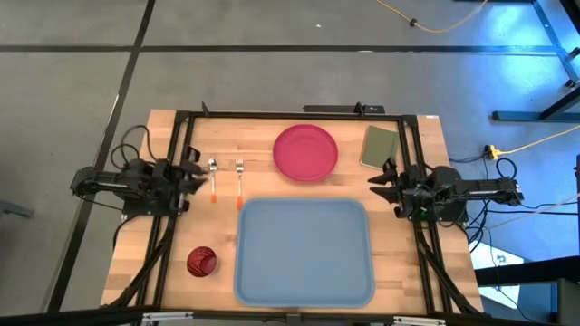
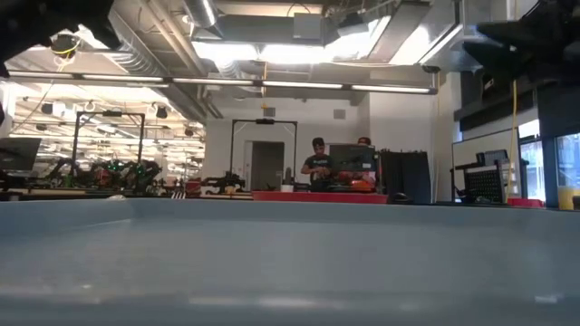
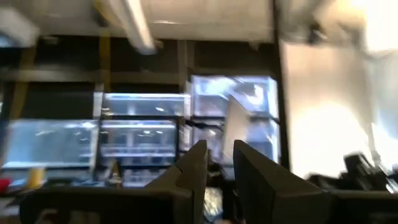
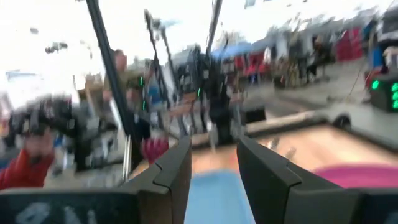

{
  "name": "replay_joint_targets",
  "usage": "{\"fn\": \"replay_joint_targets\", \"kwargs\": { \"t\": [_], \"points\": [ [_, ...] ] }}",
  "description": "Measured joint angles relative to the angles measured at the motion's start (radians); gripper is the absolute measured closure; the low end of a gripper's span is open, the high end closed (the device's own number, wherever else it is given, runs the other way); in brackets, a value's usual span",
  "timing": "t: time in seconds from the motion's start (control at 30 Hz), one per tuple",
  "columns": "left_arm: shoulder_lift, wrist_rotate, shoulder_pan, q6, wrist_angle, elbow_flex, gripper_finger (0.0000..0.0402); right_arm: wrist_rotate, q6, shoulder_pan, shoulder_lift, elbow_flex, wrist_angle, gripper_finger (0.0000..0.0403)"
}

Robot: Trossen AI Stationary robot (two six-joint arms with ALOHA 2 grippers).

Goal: Pick and place plate/cup/fork/spoon on tray
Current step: Put the pink plate on the blue tray

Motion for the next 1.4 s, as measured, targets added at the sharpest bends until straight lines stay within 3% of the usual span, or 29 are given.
{"fn": "replay_joint_targets", "kwargs": {
  "t": [0.17,0.4,0.6,0.8,0.93,1.07,1.2,1.4],
  "points": [
    [0.081,-0.11,0.0,-0.028,-0.008,0.0,0.0329,0.044,-0.077,0.0,0.047,0.0,0.19,0.0269],
    [0.26,-0.304,0.0,-0.029,0.054,0.0,0.0329,0.17,-0.072,0.0,0.192,0.0,0.252,0.0269],
    [0.387,-0.277,0.0,-0.033,0.202,0.012,0.0329,0.244,-0.046,0.0,0.335,0.053,0.268,0.0269],
    [0.569,-0.23,0.0,-0.021,0.204,0.136,0.0329,0.243,-0.136,-0.005,0.543,0.22,0.255,0.0269],
    [0.728,-0.241,0.0,0.058,0.199,0.231,0.0329,0.288,-0.18,-0.042,0.685,0.359,0.126,0.0269],
    [0.848,-0.321,0.018,0.084,0.187,0.289,0.0329,0.431,-0.159,-0.098,0.775,0.511,-0.168,0.0269],
    [0.914,-0.365,0.04,0.049,0.155,0.293,0.0329,0.526,-0.087,-0.167,0.839,0.619,-0.391,0.0269],
    [0.945,-0.367,0.072,0.011,0.152,0.293,0.0329,0.527,-0.071,-0.293,0.922,0.69,-0.483,0.0269]
  ]
}}
